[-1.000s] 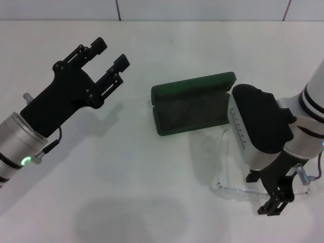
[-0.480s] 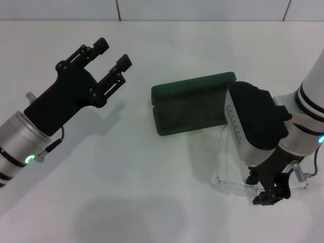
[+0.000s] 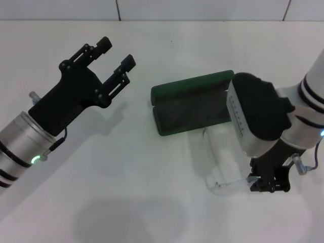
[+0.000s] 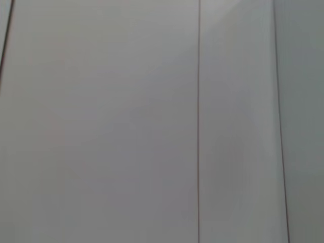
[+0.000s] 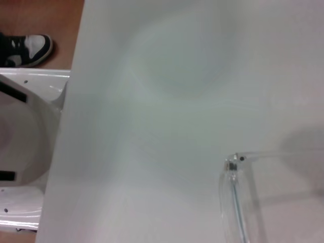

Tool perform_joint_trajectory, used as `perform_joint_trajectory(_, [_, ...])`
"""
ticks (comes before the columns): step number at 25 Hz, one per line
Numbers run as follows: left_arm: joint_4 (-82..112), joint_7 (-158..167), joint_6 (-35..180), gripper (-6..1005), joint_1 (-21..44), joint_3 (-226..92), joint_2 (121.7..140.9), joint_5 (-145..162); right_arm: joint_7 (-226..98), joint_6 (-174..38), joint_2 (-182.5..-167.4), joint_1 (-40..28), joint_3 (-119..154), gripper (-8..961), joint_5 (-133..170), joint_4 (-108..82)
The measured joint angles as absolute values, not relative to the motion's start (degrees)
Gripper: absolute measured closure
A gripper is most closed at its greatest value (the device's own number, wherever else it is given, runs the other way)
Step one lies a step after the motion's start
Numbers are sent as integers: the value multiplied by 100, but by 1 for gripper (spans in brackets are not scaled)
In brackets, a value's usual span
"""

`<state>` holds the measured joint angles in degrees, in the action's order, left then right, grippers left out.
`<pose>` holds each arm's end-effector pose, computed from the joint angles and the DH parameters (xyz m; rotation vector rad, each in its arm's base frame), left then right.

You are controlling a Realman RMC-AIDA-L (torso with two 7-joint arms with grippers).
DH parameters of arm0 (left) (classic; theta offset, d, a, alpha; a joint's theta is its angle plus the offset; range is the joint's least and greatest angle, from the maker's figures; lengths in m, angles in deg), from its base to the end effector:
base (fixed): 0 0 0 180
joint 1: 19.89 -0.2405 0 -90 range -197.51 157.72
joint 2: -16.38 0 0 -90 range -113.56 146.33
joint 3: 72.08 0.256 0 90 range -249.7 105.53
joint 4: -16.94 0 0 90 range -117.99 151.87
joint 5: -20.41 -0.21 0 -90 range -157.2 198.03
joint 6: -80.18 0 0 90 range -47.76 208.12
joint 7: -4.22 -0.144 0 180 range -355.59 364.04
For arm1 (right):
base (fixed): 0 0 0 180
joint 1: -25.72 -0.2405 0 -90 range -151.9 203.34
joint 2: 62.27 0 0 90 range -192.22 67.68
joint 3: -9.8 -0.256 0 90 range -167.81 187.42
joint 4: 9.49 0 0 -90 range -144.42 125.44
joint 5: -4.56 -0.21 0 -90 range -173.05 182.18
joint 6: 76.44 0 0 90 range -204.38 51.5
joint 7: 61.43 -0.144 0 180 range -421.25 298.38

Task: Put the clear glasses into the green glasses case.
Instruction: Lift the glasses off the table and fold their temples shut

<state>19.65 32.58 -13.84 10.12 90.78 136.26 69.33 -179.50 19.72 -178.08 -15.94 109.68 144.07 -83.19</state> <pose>-0.2600 0.2985 -0.0314 -2.0916 -0.2685 -1.1725 0.1490 0.3172 -0.0468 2.9114 0.1284 0.8856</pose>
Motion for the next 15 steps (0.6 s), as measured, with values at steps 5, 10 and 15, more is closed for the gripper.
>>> perform_joint_trajectory(5, [1504,2453,-1225,439,821,9066,13649,7371,-17759,2017,-17798,-1473,10616,823,14385,-8487])
perform_joint_trajectory(10, [814,1624,-1079,456,518,9054,13679,8166,-17499,2025,-17802,-1254,10240,830,14319,-8747])
perform_joint_trajectory(15, [605,1398,-1071,483,371,9007,13684,8576,-16635,1971,-17807,-786,9650,832,13838,-9046])
